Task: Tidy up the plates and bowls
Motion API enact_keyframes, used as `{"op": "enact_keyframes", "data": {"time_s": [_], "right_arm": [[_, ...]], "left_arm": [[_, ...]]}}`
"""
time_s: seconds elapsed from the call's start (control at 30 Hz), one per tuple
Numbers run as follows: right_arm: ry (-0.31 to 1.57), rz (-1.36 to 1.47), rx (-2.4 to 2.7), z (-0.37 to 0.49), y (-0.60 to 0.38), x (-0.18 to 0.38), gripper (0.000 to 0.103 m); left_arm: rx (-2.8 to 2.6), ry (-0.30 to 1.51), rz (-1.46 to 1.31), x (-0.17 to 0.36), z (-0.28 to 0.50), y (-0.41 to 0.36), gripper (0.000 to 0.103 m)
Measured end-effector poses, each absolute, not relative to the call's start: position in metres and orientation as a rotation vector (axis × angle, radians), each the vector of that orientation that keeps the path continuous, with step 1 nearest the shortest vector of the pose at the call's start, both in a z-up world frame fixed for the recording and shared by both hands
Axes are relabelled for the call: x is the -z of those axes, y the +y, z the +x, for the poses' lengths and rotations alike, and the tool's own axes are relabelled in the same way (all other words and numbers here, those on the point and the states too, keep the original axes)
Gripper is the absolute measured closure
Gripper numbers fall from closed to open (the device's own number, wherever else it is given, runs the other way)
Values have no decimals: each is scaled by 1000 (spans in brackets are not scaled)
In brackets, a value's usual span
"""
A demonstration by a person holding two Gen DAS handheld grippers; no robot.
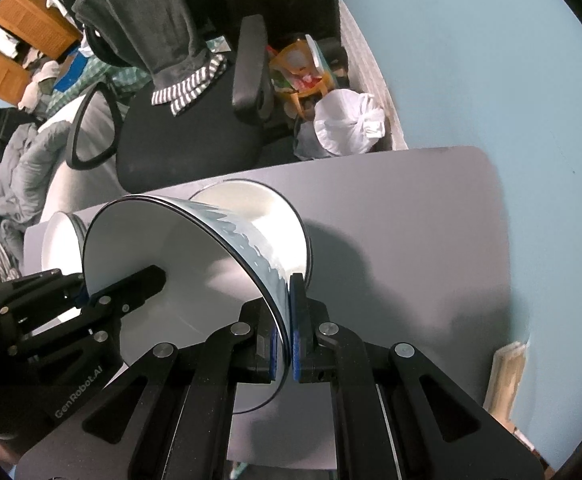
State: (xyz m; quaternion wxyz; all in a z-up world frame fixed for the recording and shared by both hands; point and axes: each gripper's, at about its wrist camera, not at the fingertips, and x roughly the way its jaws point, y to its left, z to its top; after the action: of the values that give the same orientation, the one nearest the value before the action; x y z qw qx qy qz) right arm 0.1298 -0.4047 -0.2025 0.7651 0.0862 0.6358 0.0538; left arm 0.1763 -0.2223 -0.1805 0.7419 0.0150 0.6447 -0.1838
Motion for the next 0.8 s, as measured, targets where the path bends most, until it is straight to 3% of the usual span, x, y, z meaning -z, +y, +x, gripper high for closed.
{"op": "enact_keyframes", "data": {"time_s": [0.63, 0.8], "right_arm": [[1467, 187, -148, 152, -405, 222, 98], [1481, 181, -139, 154, -404, 224, 98]], "left_arm": [[364, 1471, 75, 200, 196, -226, 95], [368, 1479, 92, 206, 197, -228, 91]]}}
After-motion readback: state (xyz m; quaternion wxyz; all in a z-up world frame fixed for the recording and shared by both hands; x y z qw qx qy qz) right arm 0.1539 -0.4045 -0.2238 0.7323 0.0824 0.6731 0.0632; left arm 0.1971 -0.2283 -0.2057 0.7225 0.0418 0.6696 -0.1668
